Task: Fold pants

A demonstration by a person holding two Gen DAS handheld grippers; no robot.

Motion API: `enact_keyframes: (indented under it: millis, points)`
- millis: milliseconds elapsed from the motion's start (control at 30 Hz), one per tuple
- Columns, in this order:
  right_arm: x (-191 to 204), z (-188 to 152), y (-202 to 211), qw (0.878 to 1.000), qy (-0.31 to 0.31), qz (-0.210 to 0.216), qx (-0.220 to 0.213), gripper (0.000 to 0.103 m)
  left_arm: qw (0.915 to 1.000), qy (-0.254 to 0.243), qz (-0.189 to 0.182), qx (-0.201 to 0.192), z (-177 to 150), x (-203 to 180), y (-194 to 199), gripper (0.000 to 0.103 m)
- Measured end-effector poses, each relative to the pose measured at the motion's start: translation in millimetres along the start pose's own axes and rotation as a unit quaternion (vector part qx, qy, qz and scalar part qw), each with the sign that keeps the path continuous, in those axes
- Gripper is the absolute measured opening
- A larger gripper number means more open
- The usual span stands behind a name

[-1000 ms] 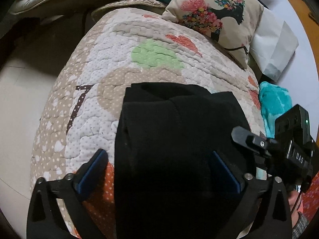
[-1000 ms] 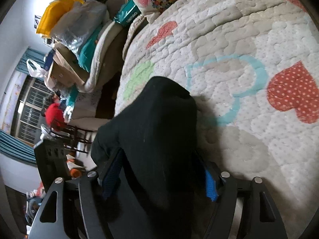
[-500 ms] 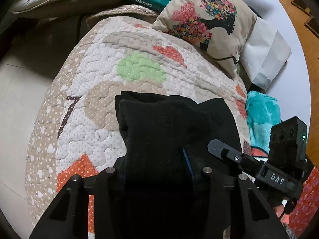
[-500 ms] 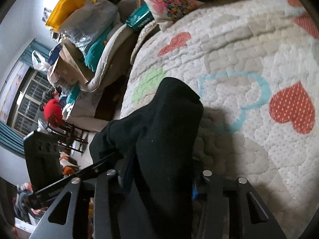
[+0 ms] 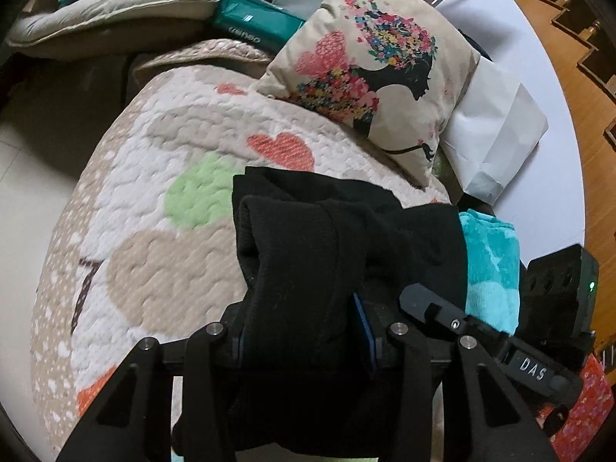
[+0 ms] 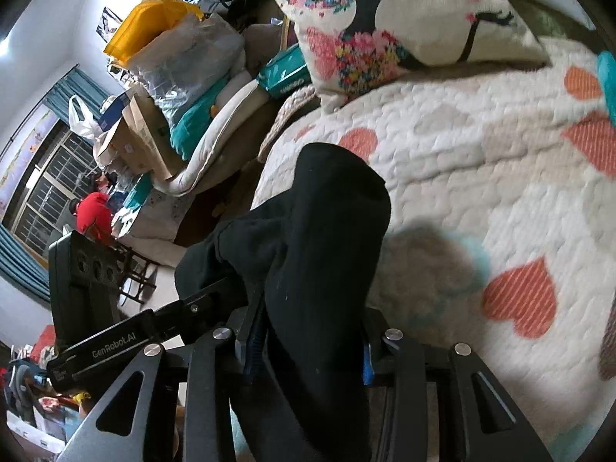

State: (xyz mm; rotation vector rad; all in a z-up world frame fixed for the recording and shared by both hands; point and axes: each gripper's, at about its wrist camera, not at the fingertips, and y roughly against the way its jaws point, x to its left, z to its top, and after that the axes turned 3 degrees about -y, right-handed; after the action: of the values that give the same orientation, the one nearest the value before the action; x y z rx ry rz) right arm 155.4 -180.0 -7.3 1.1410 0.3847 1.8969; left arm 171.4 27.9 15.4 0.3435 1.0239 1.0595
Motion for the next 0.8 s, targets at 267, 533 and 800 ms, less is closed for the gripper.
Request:
enact_keyframes:
  millis: [267, 533, 800]
  points:
    - [0.0, 37.1, -1.4, 0.999, 0.033, -0.034, -0.002, 0.042, 0.9995, -0.032, 0.004, 0.001, 30.9, -8.0, -26.3, 0.042]
    - [-20.8, 50.4, -24.9, 0.998, 0.022, -0.052, -0.003, 0.041, 0.9985, -0.034, 0.032, 0.028, 39.1, 5.7, -63.4, 0.043]
    - [-45.5, 47.7, -46.8, 0.995, 0.014, -0.100, -0.005, 0.049, 0.9965, 0.050, 0.021, 0.063, 38.1, 44.0, -76.0, 0.073]
